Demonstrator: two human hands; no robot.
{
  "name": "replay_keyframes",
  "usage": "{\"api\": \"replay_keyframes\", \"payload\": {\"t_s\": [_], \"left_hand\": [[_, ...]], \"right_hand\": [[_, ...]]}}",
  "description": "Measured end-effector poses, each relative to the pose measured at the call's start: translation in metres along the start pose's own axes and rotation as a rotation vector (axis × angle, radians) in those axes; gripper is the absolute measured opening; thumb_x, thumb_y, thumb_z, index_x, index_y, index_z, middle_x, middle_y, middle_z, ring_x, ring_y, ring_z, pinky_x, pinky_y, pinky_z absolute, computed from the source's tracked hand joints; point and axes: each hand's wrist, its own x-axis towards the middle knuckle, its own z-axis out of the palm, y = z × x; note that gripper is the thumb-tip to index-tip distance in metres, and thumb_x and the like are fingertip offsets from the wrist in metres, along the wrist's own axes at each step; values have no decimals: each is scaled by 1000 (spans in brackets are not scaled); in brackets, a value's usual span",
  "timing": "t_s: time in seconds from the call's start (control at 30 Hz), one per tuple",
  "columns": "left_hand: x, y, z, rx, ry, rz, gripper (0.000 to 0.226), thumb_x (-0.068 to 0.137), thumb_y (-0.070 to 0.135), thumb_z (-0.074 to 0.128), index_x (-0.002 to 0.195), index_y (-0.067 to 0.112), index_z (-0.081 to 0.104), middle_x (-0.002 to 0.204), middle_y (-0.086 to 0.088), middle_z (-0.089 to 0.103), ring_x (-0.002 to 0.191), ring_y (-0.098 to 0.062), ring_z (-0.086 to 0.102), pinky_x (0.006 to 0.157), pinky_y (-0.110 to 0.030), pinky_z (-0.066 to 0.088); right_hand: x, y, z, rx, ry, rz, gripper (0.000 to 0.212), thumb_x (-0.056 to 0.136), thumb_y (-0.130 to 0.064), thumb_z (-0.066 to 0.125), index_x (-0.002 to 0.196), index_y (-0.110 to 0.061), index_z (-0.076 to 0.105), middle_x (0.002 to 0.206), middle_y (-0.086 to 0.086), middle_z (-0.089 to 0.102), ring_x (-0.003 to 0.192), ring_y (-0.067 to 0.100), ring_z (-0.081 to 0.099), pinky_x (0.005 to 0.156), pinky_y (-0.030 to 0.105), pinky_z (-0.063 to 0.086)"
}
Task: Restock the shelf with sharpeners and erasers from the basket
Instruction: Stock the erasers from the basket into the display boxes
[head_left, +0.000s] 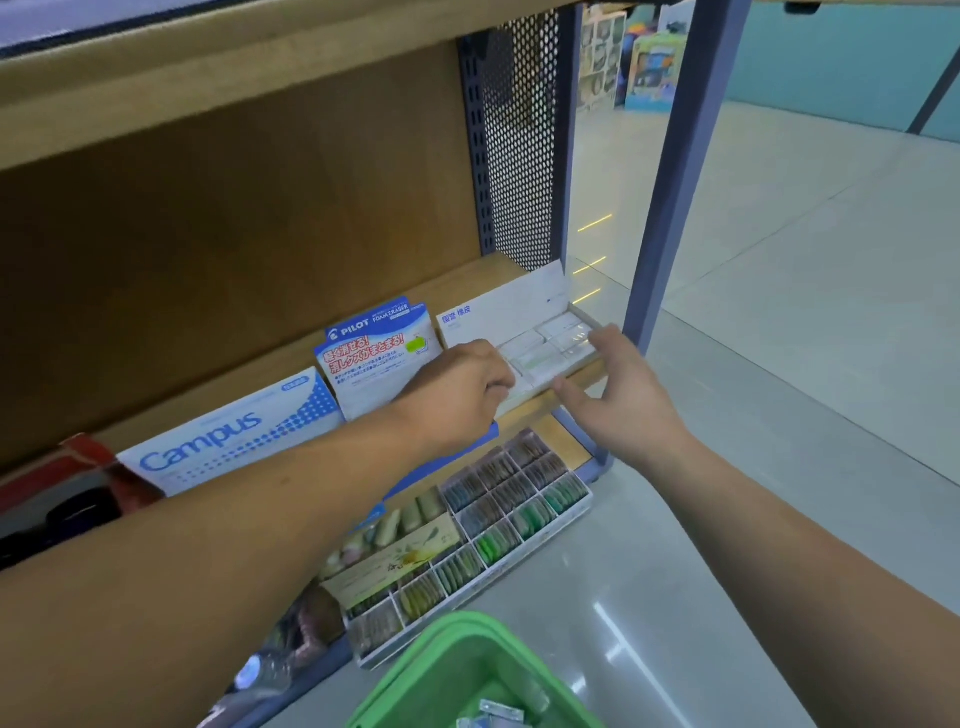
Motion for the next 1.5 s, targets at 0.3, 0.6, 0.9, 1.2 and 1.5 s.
{"api": "replay_keyframes", "payload": {"t_s": [0.3,0.6,0.9,1.2,1.5], "left_hand": [[-105,35,-19,-150,204,45,26,88,22,62,108,25,79,100,1,71,95,-22,68,84,-40,56],[-281,51,76,-107,-442,-206,21,91,29,58,104,24,75,94,1,74,85,-21,68,79,-37,59],[-395,29,224,-451,-714,-821,114,71,58,86,162,35,22,158,-10,27,142,-34,34,117,-43,34],[-406,62,275,-644,-343,-982,130,53,52,94,157,32,19,147,-1,38,128,-24,41,105,-40,44],[-395,60,285,-743,-297,-1122,137,40,54,97,151,38,19,137,-4,50,127,-28,45,103,-39,47]], "right_hand": [[-83,-50,-7,-242,-266,-69,64,88,-53,65,145,-33,43,131,-4,63,115,22,64,96,42,53],[-249,-26,37,-628,-865,-252,35,95,-51,56,124,-33,62,113,-8,69,107,19,65,85,30,51],[-300,72,142,-809,-1239,134,100,68,-54,88,150,-22,41,155,9,43,140,31,42,116,51,36],[-292,78,146,-761,-1325,125,111,63,-40,95,154,-27,34,160,3,33,146,29,34,118,51,34],[-292,81,152,-726,-1358,179,80,55,-37,96,123,-34,56,128,-4,50,111,22,54,102,44,49]]}}
